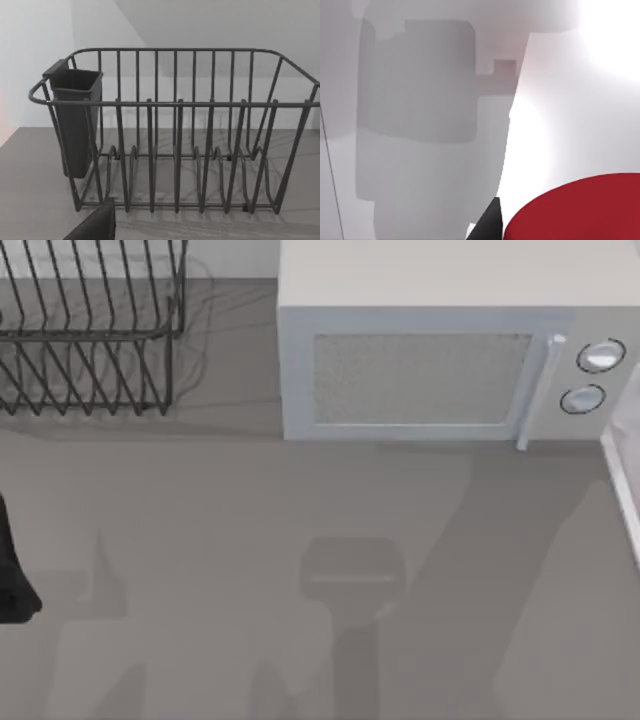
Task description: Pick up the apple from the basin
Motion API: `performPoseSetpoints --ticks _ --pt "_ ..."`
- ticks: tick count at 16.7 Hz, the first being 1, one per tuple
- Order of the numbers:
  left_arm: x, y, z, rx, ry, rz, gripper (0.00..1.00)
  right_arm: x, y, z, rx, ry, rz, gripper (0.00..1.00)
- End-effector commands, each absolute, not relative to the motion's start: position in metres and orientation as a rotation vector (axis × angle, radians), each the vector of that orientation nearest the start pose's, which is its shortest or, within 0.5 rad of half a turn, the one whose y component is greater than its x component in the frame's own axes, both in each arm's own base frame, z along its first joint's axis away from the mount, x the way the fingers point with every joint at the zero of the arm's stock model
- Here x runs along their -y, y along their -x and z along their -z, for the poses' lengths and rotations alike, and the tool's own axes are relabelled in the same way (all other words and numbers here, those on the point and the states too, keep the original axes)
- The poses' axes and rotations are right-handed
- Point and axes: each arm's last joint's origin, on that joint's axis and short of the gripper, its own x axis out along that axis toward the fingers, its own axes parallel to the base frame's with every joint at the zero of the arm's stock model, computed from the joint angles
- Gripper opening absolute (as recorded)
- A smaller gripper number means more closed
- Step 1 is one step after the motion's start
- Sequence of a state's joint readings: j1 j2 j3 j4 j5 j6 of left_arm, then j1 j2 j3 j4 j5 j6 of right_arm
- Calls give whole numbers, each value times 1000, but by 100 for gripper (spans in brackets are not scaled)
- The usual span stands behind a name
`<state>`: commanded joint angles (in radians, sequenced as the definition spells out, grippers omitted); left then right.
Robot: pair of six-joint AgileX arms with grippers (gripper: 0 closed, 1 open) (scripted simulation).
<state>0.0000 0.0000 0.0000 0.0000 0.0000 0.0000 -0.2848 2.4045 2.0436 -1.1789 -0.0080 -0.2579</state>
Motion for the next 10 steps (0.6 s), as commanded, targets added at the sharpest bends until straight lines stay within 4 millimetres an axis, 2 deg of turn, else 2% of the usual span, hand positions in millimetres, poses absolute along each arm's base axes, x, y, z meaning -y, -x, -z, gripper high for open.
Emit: performPoseSetpoints --ticks 4,6,8,10 --pt "1 -106 -160 0 0 0 100 124 -447 -228 -1554 -19 5 0" --pt "1 -106 -160 0 0 0 100 121 -438 -260 -1539 -15 7 0" --pt "1 -106 -160 0 0 0 100 119 -431 -280 -1524 -12 11 0" --pt "1 -106 -160 0 0 0 100 118 -430 -285 -1520 -11 11 0"
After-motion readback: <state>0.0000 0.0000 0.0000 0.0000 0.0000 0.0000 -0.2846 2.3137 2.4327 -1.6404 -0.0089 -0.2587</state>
